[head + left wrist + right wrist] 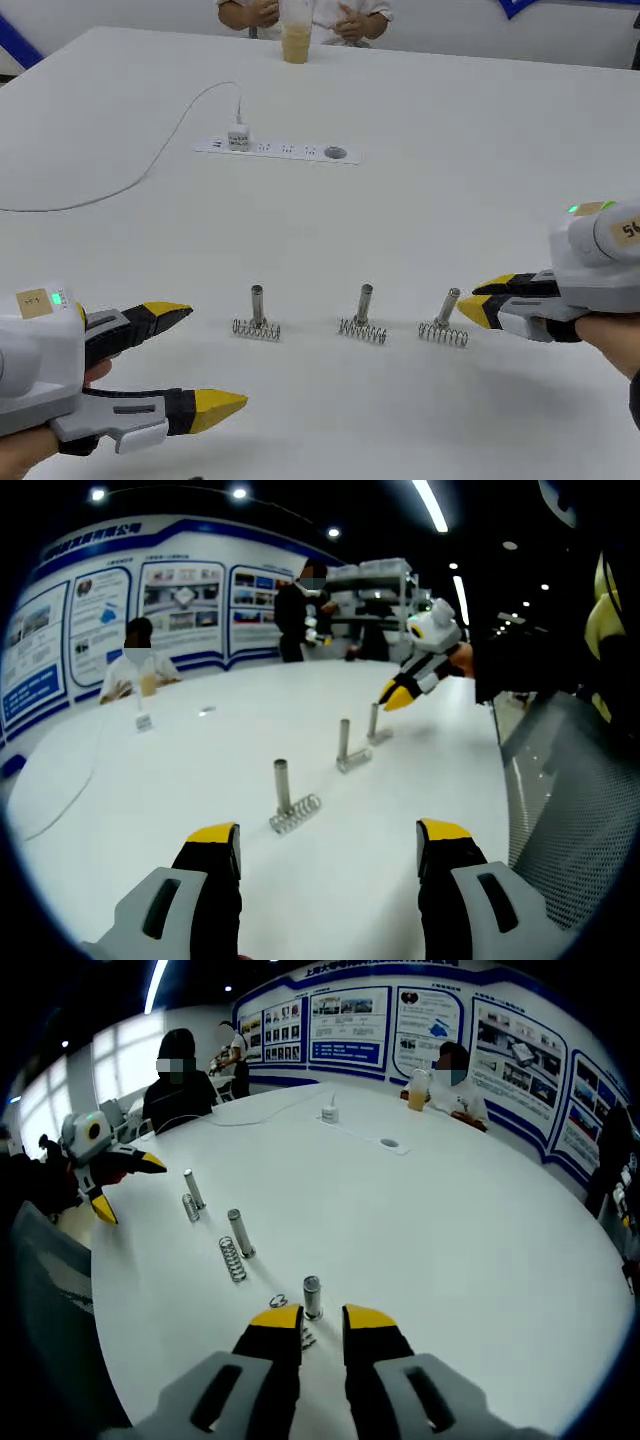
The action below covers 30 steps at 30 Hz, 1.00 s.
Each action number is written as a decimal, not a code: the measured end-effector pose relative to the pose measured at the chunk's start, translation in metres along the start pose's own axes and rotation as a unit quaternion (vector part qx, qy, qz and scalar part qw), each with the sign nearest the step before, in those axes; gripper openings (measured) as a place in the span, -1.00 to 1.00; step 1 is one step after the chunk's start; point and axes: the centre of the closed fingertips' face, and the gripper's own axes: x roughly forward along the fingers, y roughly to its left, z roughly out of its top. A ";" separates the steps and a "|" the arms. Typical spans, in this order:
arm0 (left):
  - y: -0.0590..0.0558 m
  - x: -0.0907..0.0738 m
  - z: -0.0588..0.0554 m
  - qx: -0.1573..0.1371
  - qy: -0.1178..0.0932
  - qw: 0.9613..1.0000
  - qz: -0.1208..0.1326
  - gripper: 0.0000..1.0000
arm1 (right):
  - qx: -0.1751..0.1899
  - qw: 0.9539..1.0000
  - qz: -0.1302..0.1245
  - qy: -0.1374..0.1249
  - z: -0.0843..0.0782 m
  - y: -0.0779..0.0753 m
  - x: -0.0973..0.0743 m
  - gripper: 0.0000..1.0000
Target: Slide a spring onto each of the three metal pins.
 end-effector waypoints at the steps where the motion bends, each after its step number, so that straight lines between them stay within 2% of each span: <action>1: 0.000 0.000 0.000 0.000 0.000 1.000 0.000 0.45 | 0.001 1.000 0.004 -0.001 -0.001 0.000 -0.001 -0.66; 7: -0.002 0.001 0.002 0.002 0.000 1.000 -0.002 0.45 | -0.010 0.999 0.039 -0.006 -0.008 0.005 0.000 -0.65; 9: -0.003 0.001 0.002 0.002 0.000 1.000 -0.002 0.45 | -0.025 0.998 0.051 -0.007 -0.010 0.008 0.001 -0.65; 16: -0.003 0.000 0.002 0.002 0.000 1.000 0.000 0.45 | -0.072 0.992 0.101 -0.015 -0.020 0.018 0.011 -0.65; 30: -0.004 0.000 0.001 0.000 0.003 1.000 0.000 0.44 | -0.088 0.988 0.130 -0.008 -0.033 0.021 0.026 -0.66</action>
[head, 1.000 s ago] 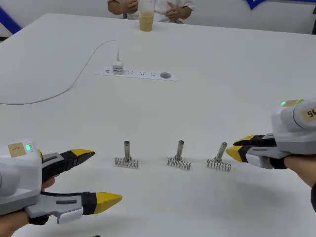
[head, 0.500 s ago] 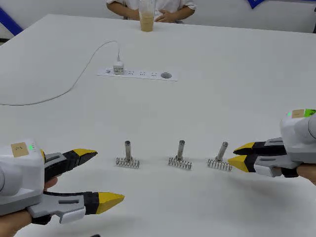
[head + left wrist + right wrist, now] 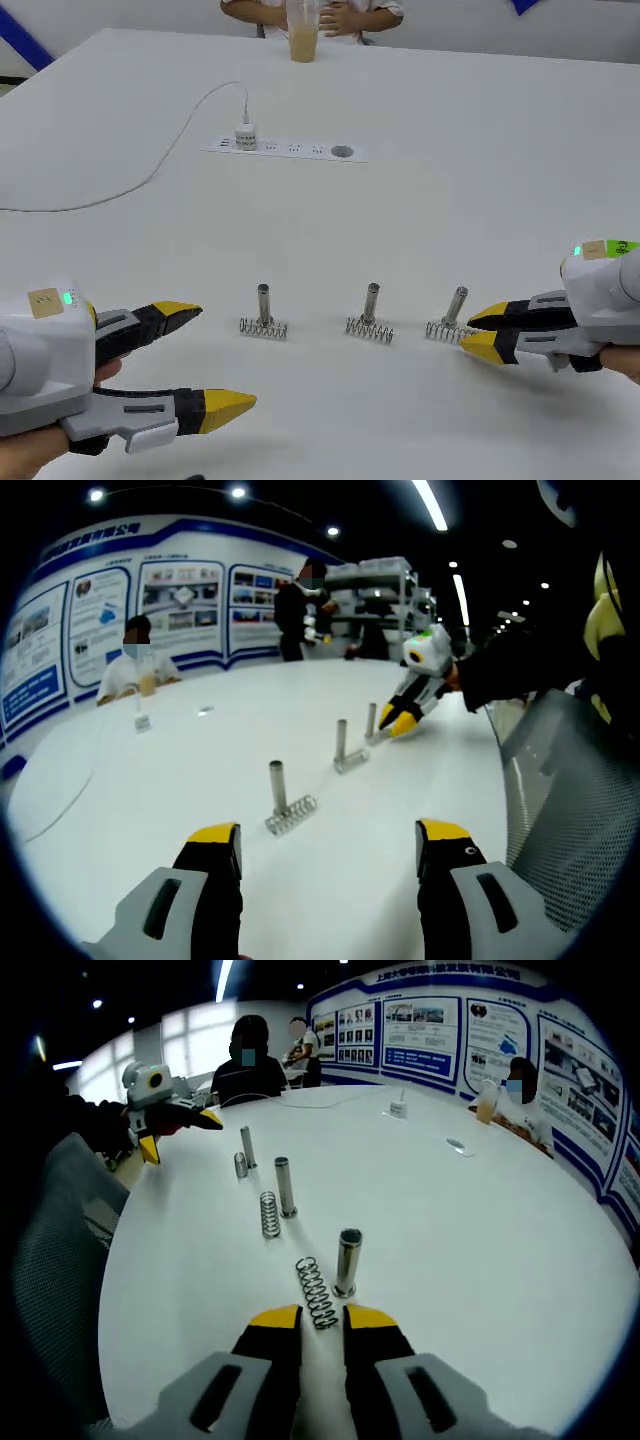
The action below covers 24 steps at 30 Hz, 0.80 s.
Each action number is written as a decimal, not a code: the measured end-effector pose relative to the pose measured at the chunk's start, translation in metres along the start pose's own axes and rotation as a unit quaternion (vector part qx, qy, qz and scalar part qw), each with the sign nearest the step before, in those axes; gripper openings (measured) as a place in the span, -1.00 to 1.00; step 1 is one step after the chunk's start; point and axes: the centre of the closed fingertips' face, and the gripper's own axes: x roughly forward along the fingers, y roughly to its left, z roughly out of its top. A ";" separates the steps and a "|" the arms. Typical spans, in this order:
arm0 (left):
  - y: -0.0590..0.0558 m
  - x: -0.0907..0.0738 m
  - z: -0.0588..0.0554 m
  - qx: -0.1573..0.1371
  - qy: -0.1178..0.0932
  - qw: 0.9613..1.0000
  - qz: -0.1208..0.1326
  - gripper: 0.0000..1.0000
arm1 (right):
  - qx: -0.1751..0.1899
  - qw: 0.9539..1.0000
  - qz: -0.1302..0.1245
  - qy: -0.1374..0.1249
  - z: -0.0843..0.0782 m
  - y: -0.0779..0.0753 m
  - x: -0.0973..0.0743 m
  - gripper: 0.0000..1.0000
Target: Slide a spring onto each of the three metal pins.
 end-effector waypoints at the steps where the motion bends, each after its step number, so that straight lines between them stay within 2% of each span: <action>1: 0.000 0.000 0.000 0.000 0.000 1.000 0.000 0.44 | -0.001 1.000 0.000 0.001 -0.001 -0.001 0.001 -0.66; 10: -0.003 0.001 0.000 0.000 0.001 1.000 -0.004 0.42 | -0.008 1.000 0.011 0.006 -0.004 0.002 0.004 -0.72; 17: -0.005 0.002 0.001 0.001 0.001 1.000 -0.008 0.41 | 0.009 1.000 0.009 0.011 -0.005 0.005 0.000 -0.75; 24: -0.014 0.006 0.002 0.009 0.005 1.000 -0.025 0.39 | 0.010 1.000 0.011 0.015 -0.001 0.013 -0.007 -0.76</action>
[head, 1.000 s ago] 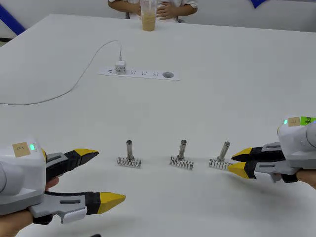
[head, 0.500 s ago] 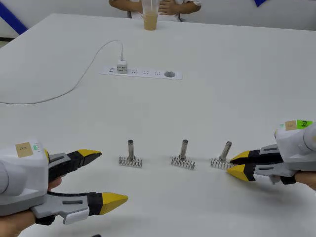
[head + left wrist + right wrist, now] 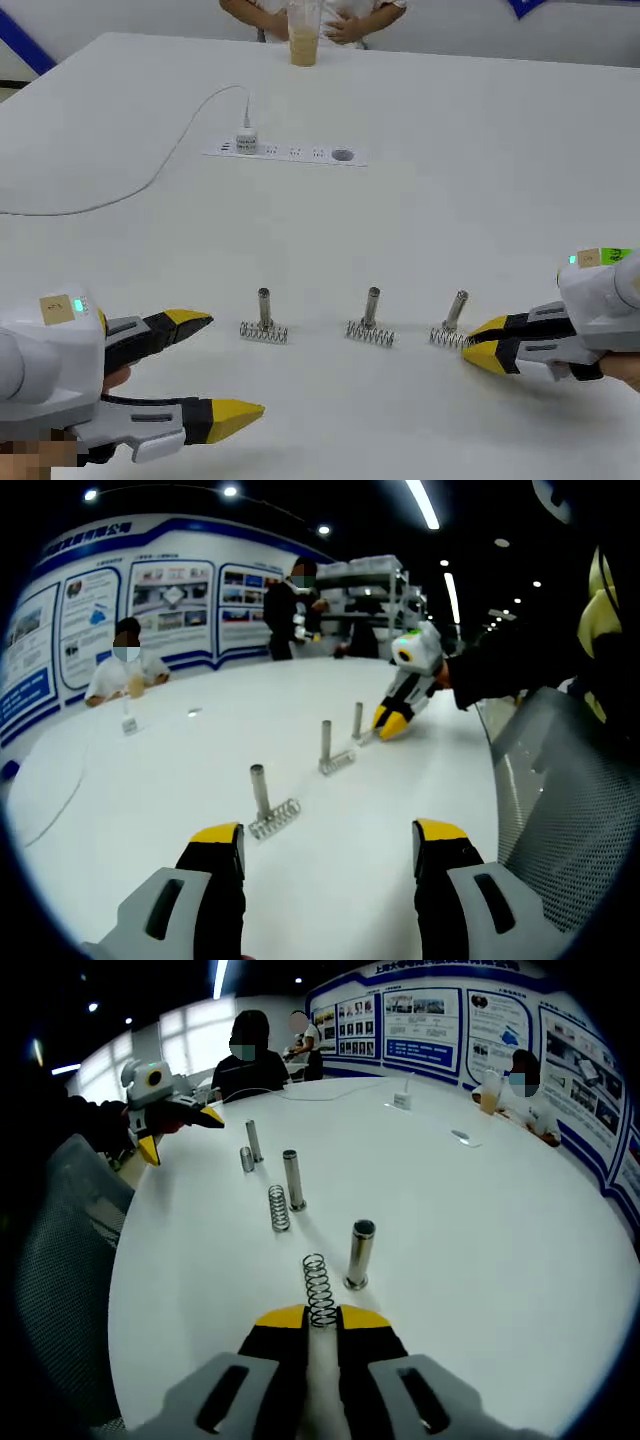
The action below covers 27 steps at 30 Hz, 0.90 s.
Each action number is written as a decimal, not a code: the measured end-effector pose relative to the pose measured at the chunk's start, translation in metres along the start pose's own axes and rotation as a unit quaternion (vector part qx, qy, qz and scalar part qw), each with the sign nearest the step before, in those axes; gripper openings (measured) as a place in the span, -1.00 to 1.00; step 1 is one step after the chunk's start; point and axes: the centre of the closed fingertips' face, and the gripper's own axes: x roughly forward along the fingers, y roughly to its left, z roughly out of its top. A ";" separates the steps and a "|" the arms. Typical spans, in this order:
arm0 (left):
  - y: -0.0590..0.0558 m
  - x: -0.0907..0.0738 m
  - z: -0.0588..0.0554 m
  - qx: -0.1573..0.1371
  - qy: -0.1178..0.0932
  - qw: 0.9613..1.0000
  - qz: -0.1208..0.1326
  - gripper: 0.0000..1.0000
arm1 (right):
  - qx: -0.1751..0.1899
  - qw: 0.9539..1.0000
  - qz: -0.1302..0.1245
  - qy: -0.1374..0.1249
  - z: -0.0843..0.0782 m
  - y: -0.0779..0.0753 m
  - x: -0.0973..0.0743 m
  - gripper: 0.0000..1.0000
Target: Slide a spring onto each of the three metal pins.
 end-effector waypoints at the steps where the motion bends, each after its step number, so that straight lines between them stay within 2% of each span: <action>1: -0.002 0.002 0.001 0.003 0.001 1.000 -0.004 0.38 | -0.002 1.000 0.002 0.002 0.000 0.002 -0.001 -0.76; 11: -0.021 0.019 0.013 0.021 0.000 0.999 -0.047 0.35 | -0.019 1.000 0.014 0.007 0.006 0.015 -0.005 -0.76; 27: -0.039 0.044 0.020 0.058 0.010 0.994 -0.097 0.29 | -0.045 0.998 0.035 0.001 0.029 0.035 -0.002 -0.76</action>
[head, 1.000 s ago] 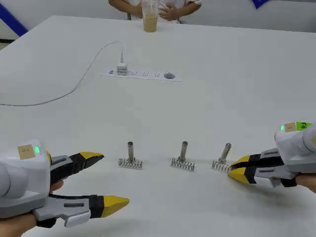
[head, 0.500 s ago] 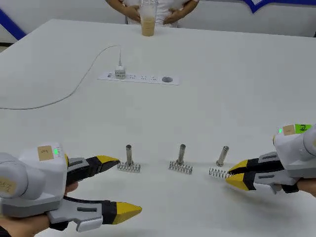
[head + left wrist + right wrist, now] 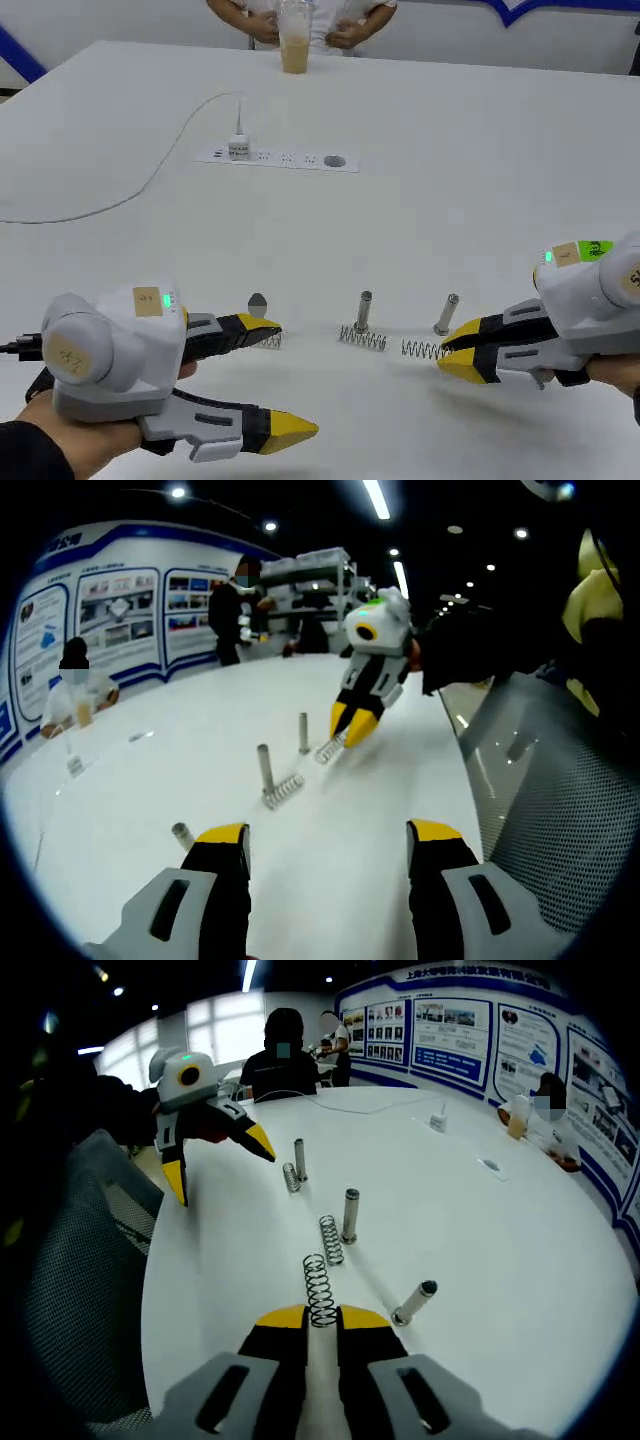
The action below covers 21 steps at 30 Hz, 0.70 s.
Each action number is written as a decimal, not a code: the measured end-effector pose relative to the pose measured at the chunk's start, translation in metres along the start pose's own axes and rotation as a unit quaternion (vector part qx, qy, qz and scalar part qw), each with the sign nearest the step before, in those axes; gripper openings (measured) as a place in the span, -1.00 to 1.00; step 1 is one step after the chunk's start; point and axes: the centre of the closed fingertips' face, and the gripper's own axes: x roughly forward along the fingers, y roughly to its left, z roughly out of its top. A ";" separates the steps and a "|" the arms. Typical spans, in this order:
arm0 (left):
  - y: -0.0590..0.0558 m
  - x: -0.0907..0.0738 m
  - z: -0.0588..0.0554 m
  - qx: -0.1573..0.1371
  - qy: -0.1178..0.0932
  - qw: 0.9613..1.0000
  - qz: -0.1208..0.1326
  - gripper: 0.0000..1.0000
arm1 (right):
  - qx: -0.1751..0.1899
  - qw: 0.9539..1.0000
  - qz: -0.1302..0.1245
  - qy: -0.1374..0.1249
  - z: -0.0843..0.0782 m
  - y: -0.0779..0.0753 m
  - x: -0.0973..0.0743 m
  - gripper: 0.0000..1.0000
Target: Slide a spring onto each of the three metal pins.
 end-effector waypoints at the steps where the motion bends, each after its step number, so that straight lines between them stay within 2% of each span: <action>1: 0.000 0.001 0.001 0.003 0.000 1.000 -0.002 0.27 | -0.002 1.000 0.001 0.000 0.001 0.001 0.000 -0.76; 9: -0.003 0.016 0.007 0.019 0.002 1.000 -0.017 0.20 | -0.017 1.000 0.016 -0.004 0.015 0.011 0.006 -0.76; 21: -0.008 0.030 0.012 0.029 0.002 0.999 -0.031 0.08 | -0.041 0.998 0.040 -0.006 0.033 0.030 0.012 -0.76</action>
